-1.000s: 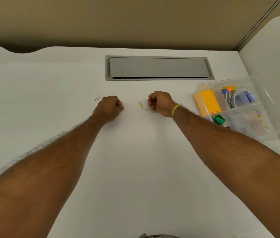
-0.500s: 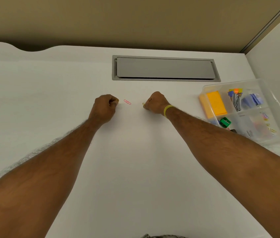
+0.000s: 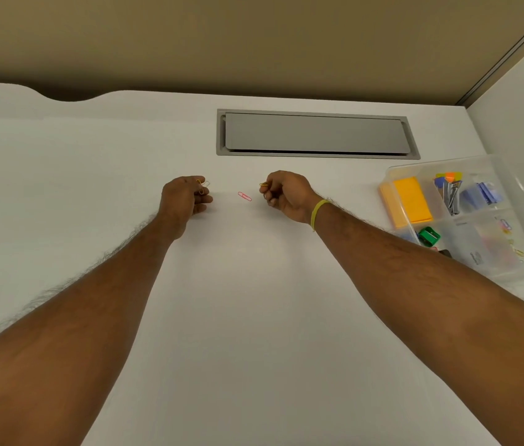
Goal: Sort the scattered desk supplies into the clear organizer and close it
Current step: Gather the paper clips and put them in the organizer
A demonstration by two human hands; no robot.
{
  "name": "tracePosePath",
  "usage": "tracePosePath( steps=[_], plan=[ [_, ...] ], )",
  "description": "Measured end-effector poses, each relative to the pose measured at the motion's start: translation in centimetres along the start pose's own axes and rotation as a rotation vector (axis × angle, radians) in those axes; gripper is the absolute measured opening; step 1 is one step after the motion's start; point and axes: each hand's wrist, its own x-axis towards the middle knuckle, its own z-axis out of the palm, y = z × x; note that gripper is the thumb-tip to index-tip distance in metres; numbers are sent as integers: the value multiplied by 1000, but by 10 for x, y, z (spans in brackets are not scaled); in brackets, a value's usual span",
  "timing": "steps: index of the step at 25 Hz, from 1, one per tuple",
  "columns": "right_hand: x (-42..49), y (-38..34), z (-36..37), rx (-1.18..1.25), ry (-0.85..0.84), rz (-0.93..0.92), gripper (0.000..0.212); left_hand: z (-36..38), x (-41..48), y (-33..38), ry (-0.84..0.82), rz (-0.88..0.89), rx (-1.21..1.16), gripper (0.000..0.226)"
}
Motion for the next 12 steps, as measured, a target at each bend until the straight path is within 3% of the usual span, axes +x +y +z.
tracePosePath(
  steps=[3, 5, 9, 12],
  plan=[
    [4, 3, 6, -7, -12, 14, 14, -4, 2, 4, -1, -47, -99, 17],
    [6, 4, 9, -11, -18, -2, 16, -7, 8, 4, 4, -52, -32, 15],
    [13, 7, 12, -118, -30, -92, 24, -11, 22, -5, 87, 149, 611, 22],
    [15, 7, 12, -106, -30, -91, 8, -8, 26, -6, 124, 264, 817, 20]
  ],
)
